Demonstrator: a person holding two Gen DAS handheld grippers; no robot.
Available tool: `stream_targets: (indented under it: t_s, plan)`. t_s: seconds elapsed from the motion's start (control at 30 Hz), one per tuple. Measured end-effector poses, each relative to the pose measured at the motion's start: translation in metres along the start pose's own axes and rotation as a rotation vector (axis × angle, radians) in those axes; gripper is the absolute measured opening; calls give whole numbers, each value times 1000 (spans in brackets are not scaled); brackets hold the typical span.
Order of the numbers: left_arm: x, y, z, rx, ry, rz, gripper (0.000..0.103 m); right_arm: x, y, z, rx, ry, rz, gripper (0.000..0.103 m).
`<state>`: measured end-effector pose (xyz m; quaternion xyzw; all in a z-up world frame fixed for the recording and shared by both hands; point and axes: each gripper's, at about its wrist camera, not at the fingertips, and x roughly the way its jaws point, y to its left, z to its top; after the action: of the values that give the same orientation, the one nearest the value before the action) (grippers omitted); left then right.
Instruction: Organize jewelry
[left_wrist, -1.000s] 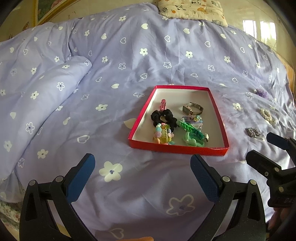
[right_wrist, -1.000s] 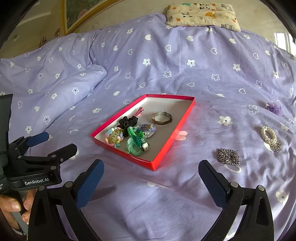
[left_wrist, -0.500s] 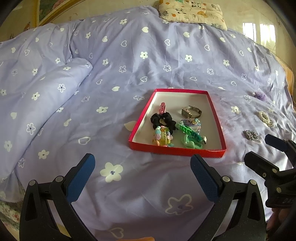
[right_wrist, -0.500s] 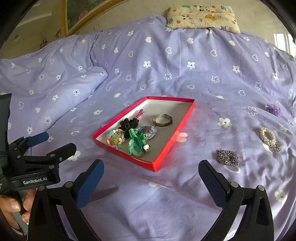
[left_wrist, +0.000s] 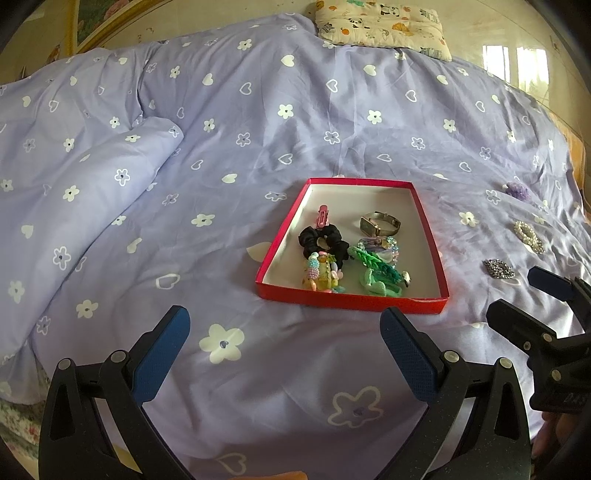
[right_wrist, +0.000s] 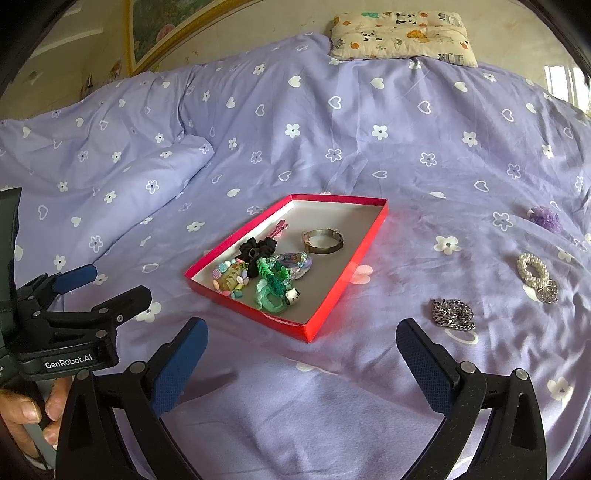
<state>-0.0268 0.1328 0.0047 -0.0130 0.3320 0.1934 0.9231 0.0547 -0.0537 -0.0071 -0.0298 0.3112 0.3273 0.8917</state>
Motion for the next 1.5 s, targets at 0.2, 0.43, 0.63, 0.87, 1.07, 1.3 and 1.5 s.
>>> stream_targets:
  t_s: [0.2, 0.43, 0.63, 0.87, 1.07, 1.3, 1.5]
  plan:
    - [0, 0, 0, -4, 0, -1, 103, 0, -2, 0, 4, 1, 0, 103]
    - [0, 0, 0, -2, 1, 1, 103, 0, -2, 0, 4, 1, 1, 103]
    - [0, 0, -1, -1, -6, 4, 103, -1, -2, 1, 8, 0, 1, 103]
    - [-1, -1, -1, -2, -5, 2, 103, -2, -3, 1, 9, -1, 2, 103]
    - [-1, -1, 0, 1, -6, -1, 103, -2, -3, 1, 9, -1, 1, 103]
    - [-1, -2, 1, 1, -5, -3, 103, -2, -3, 1, 13, -1, 2, 103]
    - [-1, -2, 0, 1, -5, -2, 103, -2, -3, 1, 14, -1, 1, 103]
